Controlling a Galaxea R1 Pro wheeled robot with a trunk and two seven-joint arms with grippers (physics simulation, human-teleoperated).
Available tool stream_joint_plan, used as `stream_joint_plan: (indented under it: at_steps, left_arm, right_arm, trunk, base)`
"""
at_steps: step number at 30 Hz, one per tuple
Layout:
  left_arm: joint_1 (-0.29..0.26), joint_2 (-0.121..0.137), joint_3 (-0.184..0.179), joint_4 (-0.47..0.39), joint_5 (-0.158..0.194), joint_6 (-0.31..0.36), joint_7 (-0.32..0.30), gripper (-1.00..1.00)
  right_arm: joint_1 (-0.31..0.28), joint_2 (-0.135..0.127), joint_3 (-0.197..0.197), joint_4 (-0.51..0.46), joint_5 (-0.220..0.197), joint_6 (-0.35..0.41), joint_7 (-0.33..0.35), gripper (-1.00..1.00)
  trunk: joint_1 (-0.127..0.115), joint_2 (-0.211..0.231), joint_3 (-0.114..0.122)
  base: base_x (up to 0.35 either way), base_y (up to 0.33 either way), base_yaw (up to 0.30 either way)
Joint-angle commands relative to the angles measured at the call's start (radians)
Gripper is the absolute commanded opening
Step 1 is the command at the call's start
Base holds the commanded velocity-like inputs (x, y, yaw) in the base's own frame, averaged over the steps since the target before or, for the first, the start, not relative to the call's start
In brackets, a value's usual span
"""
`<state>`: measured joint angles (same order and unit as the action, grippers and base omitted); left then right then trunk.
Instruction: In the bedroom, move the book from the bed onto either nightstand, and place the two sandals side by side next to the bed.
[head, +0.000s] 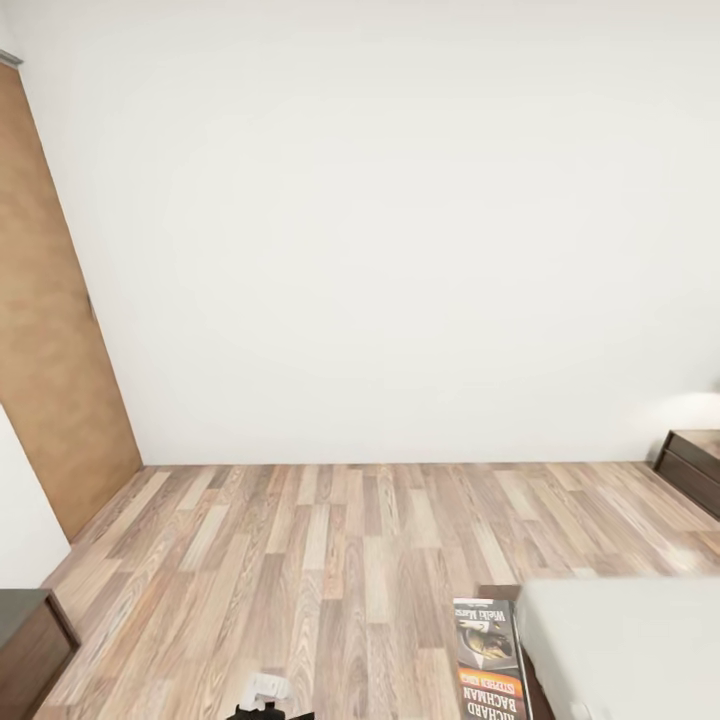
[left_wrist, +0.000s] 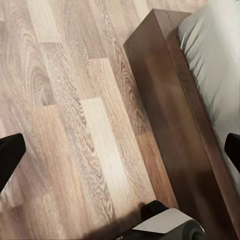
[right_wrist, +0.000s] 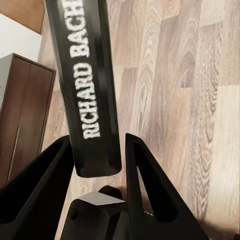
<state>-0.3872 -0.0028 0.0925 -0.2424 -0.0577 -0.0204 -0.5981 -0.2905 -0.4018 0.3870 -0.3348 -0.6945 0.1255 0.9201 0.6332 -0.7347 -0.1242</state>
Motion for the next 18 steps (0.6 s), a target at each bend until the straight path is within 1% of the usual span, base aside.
stream_joint_plan:
  at_steps: [1,4,8,18]
  left_arm:
    - [-0.001,0.0,0.01,0.0,0.0,-0.002,-0.005,1.0]
    - [-0.001,0.0,0.014,0.0,0.012,-0.001,-0.006,1.0]
    - [-0.001,0.0,0.015,0.0,0.016,-0.001,-0.006,1.0]
    - [-0.001,0.0,0.015,0.0,0.016,-0.001,-0.006,1.0]
  right_arm:
    - [-0.001,-0.001,0.003,-0.001,-0.013,0.011,0.002,-1.0]
    - [-0.001,0.0,0.003,-0.001,-0.013,0.011,0.002,-1.0]
    - [-0.001,0.0,0.003,-0.001,-0.013,0.011,0.002,-1.0]
    - [-0.001,0.0,0.003,-0.001,-0.013,0.011,0.002,-1.0]
  trunk:
    - [0.001,-0.001,-0.002]
    - [0.001,-0.001,-0.002]
    - [0.001,-0.001,-0.002]
    - [0.001,-0.001,-0.002]
  base:
    - [0.315,0.151,0.0]
    - [0.312,0.16,0.0]
    - [0.313,0.136,0.0]
    - [0.326,0.016,0.0]
